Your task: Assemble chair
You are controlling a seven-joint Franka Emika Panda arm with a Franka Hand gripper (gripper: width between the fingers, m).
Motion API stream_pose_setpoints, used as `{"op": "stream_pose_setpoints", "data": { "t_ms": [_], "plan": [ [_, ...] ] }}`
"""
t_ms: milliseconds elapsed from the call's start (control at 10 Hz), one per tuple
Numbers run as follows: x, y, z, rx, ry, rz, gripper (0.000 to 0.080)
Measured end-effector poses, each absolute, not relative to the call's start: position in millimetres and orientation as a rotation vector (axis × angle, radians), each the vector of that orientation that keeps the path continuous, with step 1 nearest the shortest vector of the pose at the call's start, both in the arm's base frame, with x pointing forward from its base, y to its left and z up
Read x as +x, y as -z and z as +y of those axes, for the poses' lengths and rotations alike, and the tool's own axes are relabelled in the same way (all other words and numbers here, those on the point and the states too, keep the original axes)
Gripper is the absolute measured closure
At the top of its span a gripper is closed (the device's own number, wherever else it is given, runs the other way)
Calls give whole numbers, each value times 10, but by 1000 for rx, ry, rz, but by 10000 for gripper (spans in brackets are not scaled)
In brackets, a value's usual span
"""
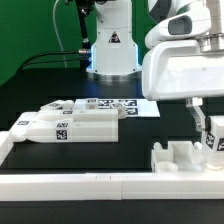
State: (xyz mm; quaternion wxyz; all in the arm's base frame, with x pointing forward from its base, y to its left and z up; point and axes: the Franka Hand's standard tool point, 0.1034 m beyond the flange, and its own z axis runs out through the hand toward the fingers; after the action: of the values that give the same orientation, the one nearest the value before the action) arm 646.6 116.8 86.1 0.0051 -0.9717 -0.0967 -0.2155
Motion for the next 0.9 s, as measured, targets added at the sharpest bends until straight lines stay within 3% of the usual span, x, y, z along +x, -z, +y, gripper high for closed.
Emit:
{"op": "stream_pose_setpoints", "data": {
  "t_ms": [500, 700, 800, 900],
  "plan": [
    [6452, -860, 1166, -3043, 675, -303, 514],
    [6442, -839, 1163, -3059, 605, -299, 261],
    [6474, -852, 1149, -3066, 554, -246, 261],
    [6475, -840, 1197, -3081, 455, -205, 170]
  ]
}}
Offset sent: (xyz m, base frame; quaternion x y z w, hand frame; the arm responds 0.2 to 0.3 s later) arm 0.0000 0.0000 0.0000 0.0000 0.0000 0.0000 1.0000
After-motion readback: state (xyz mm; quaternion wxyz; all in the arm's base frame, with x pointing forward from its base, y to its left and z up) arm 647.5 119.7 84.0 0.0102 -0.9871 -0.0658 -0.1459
